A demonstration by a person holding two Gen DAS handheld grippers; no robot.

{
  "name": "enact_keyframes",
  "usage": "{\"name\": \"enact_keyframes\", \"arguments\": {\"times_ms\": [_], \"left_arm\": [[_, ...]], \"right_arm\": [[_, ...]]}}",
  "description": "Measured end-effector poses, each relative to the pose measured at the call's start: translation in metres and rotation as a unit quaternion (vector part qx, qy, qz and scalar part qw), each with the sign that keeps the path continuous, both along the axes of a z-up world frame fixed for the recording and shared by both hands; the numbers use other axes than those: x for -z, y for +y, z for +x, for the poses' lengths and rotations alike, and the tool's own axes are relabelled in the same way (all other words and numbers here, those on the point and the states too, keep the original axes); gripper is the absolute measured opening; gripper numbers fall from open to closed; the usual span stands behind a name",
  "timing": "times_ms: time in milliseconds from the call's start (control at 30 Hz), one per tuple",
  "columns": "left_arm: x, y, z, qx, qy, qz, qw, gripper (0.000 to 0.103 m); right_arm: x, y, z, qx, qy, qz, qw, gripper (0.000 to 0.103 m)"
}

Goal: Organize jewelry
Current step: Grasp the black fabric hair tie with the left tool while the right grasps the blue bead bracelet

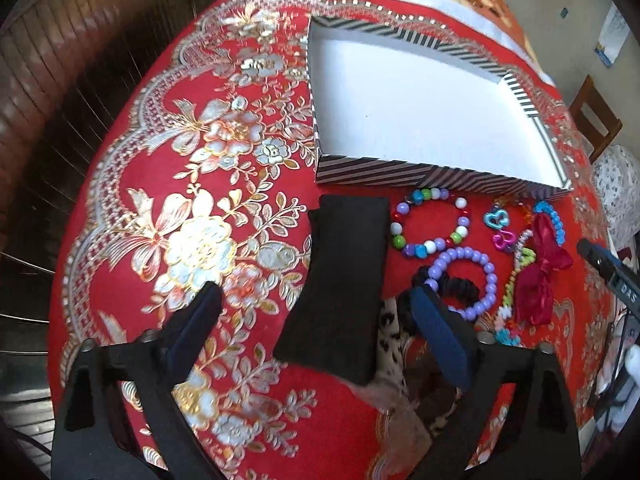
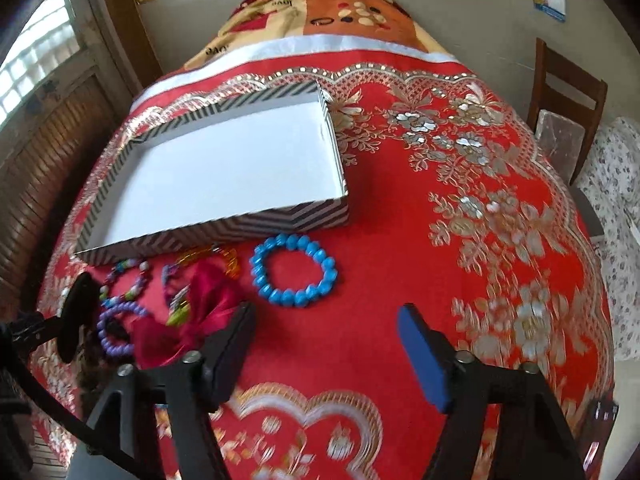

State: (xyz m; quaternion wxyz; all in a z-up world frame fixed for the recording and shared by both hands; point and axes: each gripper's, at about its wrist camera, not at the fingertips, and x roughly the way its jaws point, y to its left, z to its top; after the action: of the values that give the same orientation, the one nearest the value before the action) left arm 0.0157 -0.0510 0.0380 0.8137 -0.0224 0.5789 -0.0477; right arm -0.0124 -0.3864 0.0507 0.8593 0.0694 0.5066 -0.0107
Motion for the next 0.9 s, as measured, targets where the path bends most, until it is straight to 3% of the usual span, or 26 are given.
{"name": "enact_keyframes", "arguments": {"times_ms": [33, 167, 300, 333, 433, 700, 900], "left_arm": [[0.004, -0.001, 0.004, -0.001, 0.007, -0.003, 1.0, 0.078], [0.015, -0.002, 0.016, -0.008, 0.026, -0.011, 0.9996, 0.065], [0.018, -0.007, 0.021, 0.001, 0.023, -0.017, 0.9996, 0.033], [0.018, -0.008, 0.022, 0.004, 0.025, -0.015, 0.9996, 0.033], [0.014, -0.005, 0.023, 0.0, 0.026, -0.022, 0.9994, 0.023], [-0.034, 0.006, 0.016, 0.01, -0.015, -0.037, 0.9992, 0.022], [-0.07, -0.006, 0.036, 0.024, -0.046, -0.044, 0.9977, 0.022]], "right_arm": [[0.004, -0.002, 0.007, -0.003, 0.003, -0.003, 1.0, 0.058], [0.021, -0.007, 0.03, -0.021, 0.02, -0.009, 1.0, 0.047], [0.035, 0.001, 0.04, -0.056, 0.029, -0.026, 0.998, 0.026], [0.035, 0.004, 0.039, -0.065, 0.019, -0.039, 0.997, 0.016], [0.035, 0.005, 0.039, -0.076, 0.014, -0.041, 0.996, 0.008], [-0.014, -0.005, 0.022, -0.079, -0.027, -0.027, 0.996, 0.008], [-0.052, 0.001, 0.023, -0.091, -0.057, -0.03, 0.994, 0.008]]}}
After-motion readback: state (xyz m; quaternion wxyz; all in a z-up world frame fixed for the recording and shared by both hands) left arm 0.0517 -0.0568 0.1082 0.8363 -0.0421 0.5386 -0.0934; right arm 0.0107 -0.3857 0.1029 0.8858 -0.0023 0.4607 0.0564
